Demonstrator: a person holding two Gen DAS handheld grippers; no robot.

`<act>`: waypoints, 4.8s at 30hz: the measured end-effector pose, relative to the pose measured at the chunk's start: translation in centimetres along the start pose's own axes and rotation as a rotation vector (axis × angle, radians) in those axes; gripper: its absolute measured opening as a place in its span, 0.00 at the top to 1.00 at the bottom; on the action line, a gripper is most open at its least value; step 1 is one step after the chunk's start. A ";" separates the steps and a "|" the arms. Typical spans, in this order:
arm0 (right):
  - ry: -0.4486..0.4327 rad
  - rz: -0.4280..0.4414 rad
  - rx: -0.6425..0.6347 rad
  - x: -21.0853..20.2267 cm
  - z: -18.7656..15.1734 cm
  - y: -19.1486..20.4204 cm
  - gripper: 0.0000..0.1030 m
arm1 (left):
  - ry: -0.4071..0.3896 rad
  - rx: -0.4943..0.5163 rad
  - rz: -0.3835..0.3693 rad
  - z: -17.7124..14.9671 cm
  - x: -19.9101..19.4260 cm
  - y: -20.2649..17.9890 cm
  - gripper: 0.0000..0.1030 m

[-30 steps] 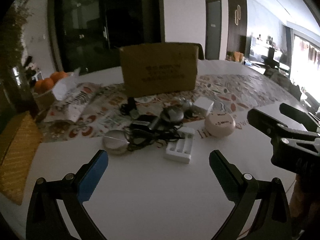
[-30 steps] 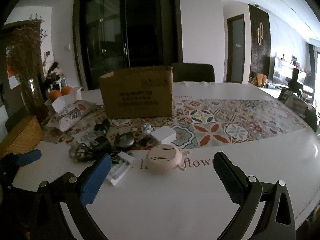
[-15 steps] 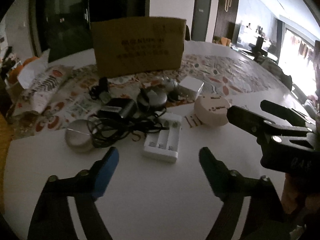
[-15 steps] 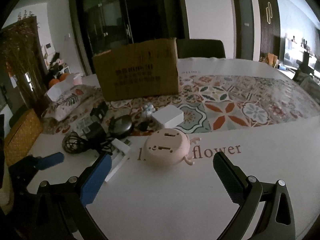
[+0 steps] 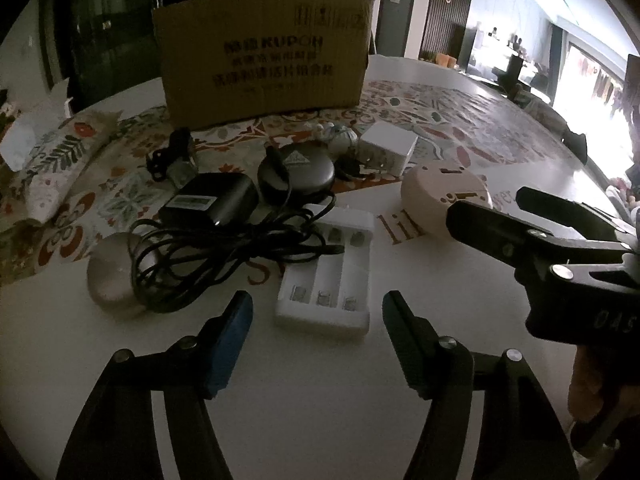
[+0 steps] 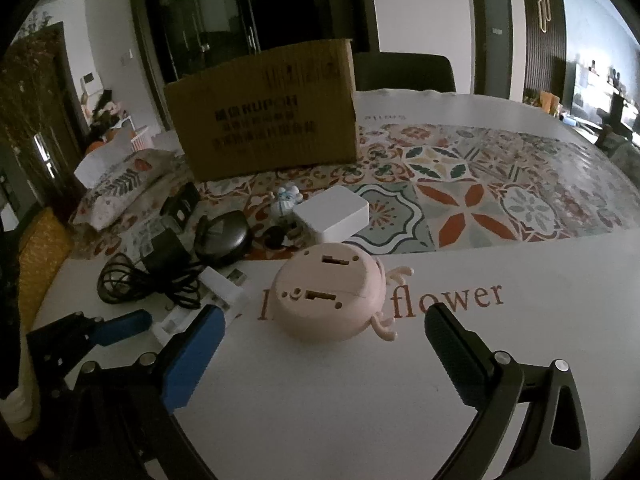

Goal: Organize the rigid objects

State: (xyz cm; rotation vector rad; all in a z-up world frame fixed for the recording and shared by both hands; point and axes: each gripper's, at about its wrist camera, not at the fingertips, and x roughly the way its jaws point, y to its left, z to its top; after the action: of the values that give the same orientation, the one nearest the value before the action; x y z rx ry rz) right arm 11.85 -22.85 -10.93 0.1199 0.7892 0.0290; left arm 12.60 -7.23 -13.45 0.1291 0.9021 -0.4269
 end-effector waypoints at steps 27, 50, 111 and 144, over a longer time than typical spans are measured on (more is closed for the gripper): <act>0.092 0.039 0.026 4.9 1.2 -0.3 0.12 | -0.006 0.038 0.015 1.1 1.2 -0.3 0.53; 0.050 -0.050 0.005 -1.4 -1.0 -1.7 0.29 | -0.058 0.110 -0.078 -0.8 -2.9 -4.3 0.54; 0.036 0.056 -0.034 -4.5 -2.5 3.0 0.29 | -0.105 0.024 0.068 -2.6 -7.4 -0.6 0.16; 0.107 0.019 -0.049 -1.0 -2.9 2.2 0.28 | 0.013 -0.035 0.064 -2.5 -1.9 0.7 0.50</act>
State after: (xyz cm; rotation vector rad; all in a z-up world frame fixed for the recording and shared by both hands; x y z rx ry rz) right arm 9.13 -20.43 -12.01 0.0794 0.8933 0.0733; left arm 10.01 -5.34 -13.61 0.1287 0.9148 -0.3510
